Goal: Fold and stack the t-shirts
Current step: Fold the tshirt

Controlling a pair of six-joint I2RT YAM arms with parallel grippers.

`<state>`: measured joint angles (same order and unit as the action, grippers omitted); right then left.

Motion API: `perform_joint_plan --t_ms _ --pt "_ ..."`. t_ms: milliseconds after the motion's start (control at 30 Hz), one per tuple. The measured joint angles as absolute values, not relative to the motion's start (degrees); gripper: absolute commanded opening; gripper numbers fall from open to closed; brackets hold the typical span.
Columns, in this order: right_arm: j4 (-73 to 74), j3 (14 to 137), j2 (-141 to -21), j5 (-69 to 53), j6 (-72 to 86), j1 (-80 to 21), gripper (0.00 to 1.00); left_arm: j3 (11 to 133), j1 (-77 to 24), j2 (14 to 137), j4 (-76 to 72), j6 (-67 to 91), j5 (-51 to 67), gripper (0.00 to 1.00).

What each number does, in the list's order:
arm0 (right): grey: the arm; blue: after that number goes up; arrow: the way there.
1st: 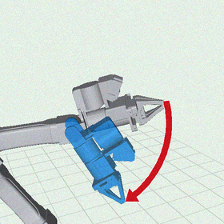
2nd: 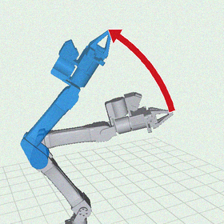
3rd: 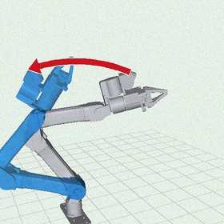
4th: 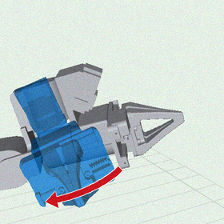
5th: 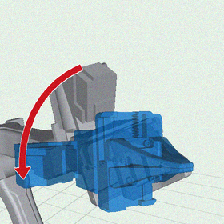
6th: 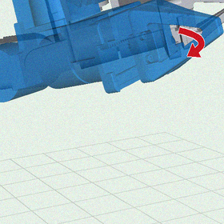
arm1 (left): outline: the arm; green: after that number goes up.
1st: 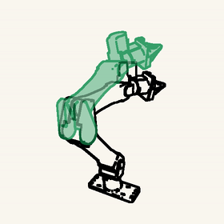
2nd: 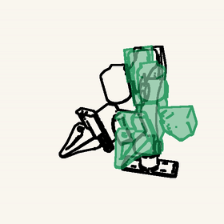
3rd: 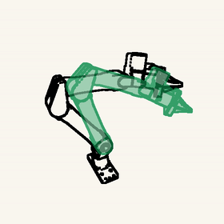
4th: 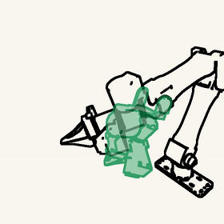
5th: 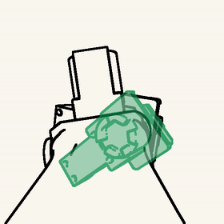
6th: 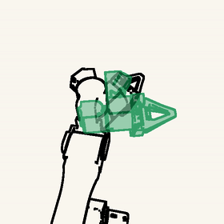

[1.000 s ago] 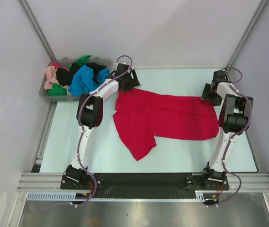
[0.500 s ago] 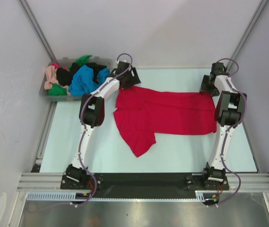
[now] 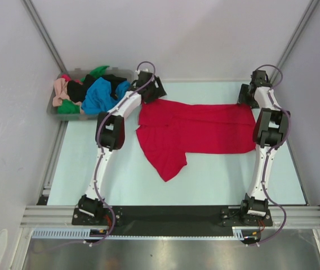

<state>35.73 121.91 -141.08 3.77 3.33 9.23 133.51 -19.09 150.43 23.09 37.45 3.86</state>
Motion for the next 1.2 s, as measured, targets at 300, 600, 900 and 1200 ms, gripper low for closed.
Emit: perform_joint_plan --t_ms 300,600,900,1200 --pt "34.7 120.1 -131.5 5.0 3.0 9.3 0.99 130.7 -18.2 141.1 23.1 30.2 5.0 0.87" --pt "20.0 85.7 -88.7 3.0 12.4 9.3 1.0 101.0 -21.6 99.4 17.0 28.8 8.8 0.88" --pt "17.9 48.4 -70.7 0.4 26.9 20.5 1.0 49.1 -33.3 62.3 15.5 50.5 -3.0 0.85" --pt "18.0 42.5 -73.2 -0.5 31.1 25.4 0.93 34.8 -49.2 64.1 19.2 78.3 -9.1 0.79"
